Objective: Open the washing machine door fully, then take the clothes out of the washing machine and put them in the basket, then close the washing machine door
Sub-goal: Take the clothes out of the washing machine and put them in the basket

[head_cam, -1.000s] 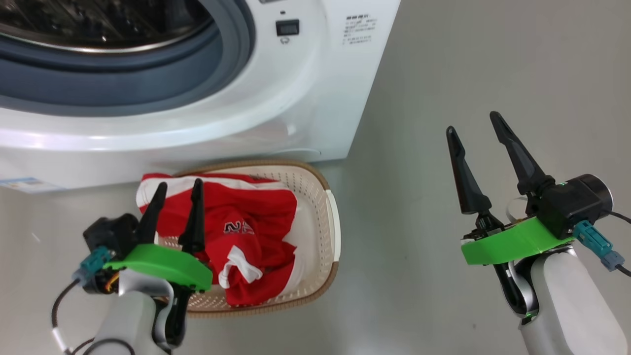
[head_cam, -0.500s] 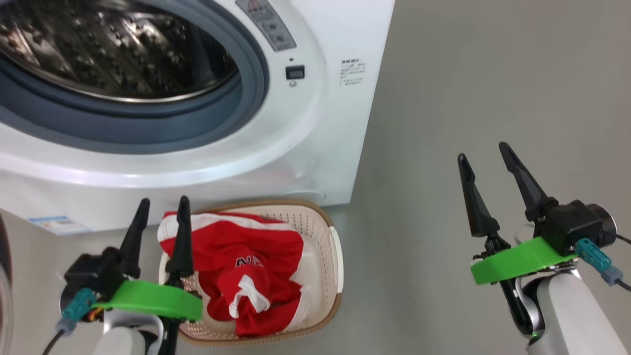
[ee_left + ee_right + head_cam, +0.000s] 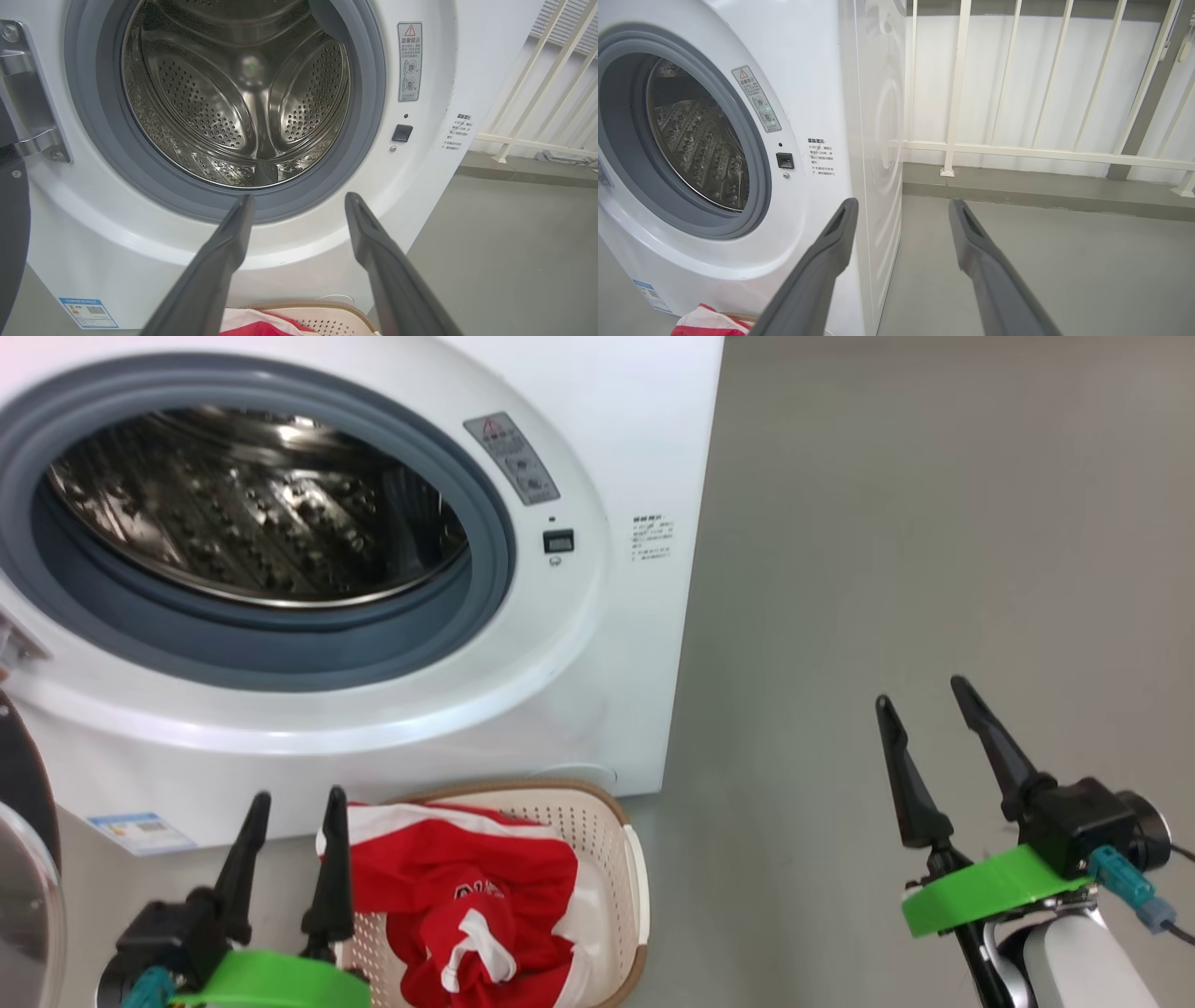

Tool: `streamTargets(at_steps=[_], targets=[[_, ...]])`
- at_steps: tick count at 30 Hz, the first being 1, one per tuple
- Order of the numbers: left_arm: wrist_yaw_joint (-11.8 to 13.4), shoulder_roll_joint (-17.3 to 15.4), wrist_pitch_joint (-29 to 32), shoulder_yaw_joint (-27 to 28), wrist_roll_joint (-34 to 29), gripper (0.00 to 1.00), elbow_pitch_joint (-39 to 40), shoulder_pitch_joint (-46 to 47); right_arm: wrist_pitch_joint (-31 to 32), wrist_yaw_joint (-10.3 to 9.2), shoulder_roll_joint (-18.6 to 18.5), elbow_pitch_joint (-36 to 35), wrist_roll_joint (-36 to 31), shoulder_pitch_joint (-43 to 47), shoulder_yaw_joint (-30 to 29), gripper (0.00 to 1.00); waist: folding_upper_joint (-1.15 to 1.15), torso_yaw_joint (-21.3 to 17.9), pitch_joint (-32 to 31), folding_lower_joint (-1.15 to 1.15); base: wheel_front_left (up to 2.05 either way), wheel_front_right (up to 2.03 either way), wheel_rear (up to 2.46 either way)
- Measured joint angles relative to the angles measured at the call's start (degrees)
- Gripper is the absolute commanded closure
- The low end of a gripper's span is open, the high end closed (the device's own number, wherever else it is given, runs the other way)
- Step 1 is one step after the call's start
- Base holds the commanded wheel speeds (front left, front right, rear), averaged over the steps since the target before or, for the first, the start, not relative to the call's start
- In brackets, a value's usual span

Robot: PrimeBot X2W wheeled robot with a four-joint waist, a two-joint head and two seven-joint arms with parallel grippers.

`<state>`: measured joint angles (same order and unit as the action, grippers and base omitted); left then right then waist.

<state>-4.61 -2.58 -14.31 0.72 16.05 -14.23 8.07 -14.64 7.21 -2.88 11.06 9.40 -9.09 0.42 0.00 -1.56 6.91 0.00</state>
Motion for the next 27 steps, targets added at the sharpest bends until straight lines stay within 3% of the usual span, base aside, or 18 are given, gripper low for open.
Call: streamTargets(at_steps=[7,12,27], targets=[[0.16,-0.85,0.08,0.83,0.00,0.00,0.70,-5.19,0.00,0.00,0.10,0.02,-0.66,3.53,0.07,0.00,0.00,-0.51,-4.52,0.00,0.00,0.00,0.00],[1.86,-1.19,0.68,1.62,0.02,0.00,2.18,-7.20,0.00,0.00,0.14,-0.09,-0.85,4.31,0.10,0.00,0.00,-1.11,-6.51,0.00,0.00,0.00,0.00],[3.16,-1.51,1.67,1.60,0.18,0.00,5.52,-8.23,0.00,0.00,0.18,-0.57,-0.94,4.47,0.14,0.00,0.00,-1.71,-6.44,0.00,0.00,0.00,0.00]])
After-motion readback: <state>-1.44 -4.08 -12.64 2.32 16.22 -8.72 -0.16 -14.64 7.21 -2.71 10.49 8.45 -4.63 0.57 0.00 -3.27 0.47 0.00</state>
